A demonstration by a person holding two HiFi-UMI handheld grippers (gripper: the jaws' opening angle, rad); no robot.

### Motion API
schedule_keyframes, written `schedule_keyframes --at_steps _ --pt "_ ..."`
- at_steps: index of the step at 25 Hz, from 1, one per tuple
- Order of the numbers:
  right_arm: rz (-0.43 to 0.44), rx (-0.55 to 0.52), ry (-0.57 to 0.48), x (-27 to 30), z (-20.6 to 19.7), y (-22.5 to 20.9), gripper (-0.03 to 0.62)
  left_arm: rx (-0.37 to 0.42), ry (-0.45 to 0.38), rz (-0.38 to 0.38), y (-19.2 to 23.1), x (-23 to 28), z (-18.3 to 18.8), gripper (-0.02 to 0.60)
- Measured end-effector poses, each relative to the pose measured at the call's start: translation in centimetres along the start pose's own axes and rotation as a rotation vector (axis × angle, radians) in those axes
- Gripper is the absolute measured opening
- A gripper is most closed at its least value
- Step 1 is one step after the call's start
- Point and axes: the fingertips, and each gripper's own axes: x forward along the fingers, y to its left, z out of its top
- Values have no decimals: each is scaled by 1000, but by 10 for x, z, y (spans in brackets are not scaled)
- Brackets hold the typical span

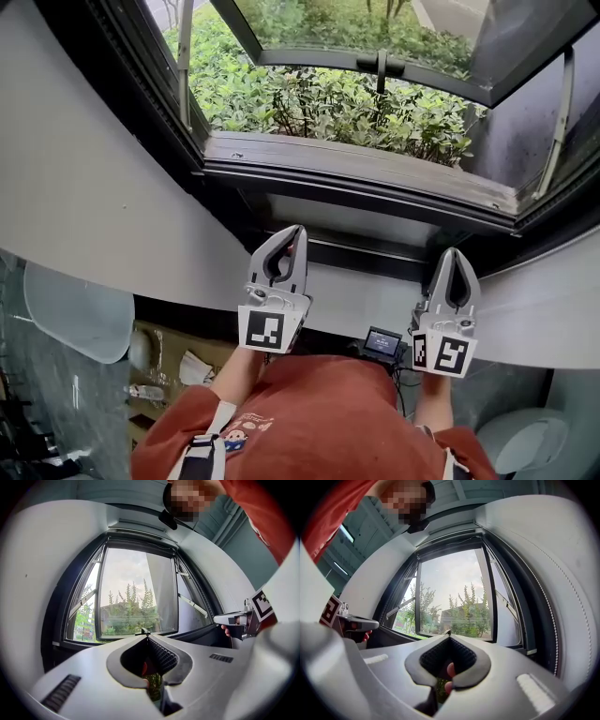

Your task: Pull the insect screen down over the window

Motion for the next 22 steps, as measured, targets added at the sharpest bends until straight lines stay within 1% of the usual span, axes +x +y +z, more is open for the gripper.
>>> schedule_keyframes --at_steps 7,16,22 --pt "10 -21 -36 6 15 5 9 12 -17 2 7 -1 9 6" --pt "26 -48 -101 16 38 5 11 35 -68 12 13 3 29 6" --pt "28 8 -150 25 54 2 11 41 -101 19 17 10 44 6"
